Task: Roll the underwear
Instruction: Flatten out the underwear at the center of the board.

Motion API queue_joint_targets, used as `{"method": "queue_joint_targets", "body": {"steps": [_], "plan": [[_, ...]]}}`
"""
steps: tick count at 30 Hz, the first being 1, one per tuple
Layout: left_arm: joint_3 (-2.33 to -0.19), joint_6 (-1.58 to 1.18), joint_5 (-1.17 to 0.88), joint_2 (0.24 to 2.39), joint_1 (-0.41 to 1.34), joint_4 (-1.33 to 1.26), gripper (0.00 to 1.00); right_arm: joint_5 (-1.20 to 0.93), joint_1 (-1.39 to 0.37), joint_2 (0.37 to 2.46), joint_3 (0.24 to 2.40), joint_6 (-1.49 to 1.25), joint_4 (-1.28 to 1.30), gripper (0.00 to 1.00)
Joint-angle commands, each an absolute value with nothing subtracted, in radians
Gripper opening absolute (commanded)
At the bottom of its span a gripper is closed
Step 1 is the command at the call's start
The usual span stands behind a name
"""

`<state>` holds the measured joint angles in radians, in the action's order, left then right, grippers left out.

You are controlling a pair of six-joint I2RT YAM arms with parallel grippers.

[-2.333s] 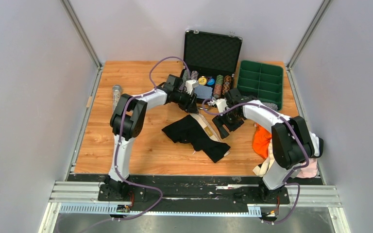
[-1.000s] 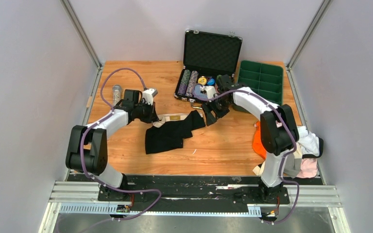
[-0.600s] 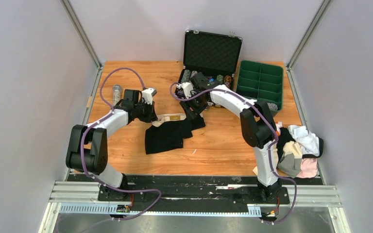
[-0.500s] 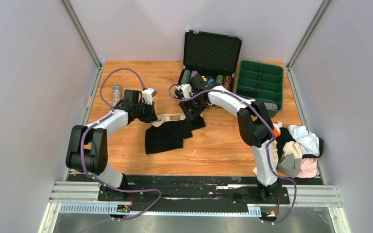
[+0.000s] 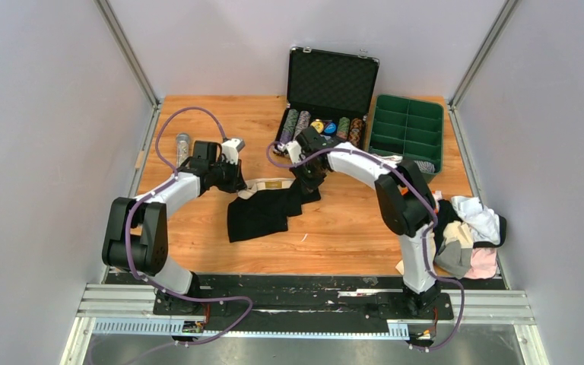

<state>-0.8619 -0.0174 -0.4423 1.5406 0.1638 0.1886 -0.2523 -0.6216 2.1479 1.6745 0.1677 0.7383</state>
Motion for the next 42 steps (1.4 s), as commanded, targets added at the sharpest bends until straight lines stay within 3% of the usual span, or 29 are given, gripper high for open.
{"method": "queue_joint_targets", "body": {"steps": [1,8,9,11,12,17,22,34,36,40,42], "plan": [[-0.862,-0.035,-0.444,1.524,0.164,0.148,0.00,-0.191,-0.700,1.890,1.484,0.227,0.728,0.00],[-0.859,-0.056,-0.436,1.532,0.164,0.158,0.00,-0.227,-0.770,1.603,1.130,0.254,0.741,0.01],[-0.855,-0.064,-0.441,1.534,0.164,0.160,0.00,-0.259,-0.750,1.610,1.143,0.243,0.746,0.09],[-0.848,-0.070,-0.446,1.531,0.164,0.160,0.00,-0.331,-0.700,1.690,1.239,0.209,0.768,0.45],[-0.846,-0.069,-0.447,1.529,0.164,0.160,0.00,-0.376,-0.676,1.740,1.306,0.189,0.785,0.52],[-0.846,-0.029,-0.449,1.519,0.164,0.197,0.00,-0.494,-0.631,1.949,1.621,0.126,0.821,0.55],[-0.833,-0.019,-0.439,1.494,0.164,0.194,0.00,-0.514,-0.633,2.096,1.729,0.116,0.822,0.66],[-0.815,-0.019,-0.439,1.452,0.164,0.178,0.00,-0.384,-0.667,2.143,1.682,0.161,0.804,0.57],[-0.809,-0.021,-0.437,1.449,0.164,0.170,0.00,-0.383,-0.675,2.139,1.672,0.166,0.801,0.45],[-0.803,-0.024,-0.437,1.449,0.164,0.160,0.00,-0.357,-0.694,2.109,1.651,0.179,0.799,0.10],[-0.802,-0.028,-0.438,1.450,0.165,0.154,0.00,-0.328,-0.708,2.075,1.636,0.184,0.799,0.03]]}}
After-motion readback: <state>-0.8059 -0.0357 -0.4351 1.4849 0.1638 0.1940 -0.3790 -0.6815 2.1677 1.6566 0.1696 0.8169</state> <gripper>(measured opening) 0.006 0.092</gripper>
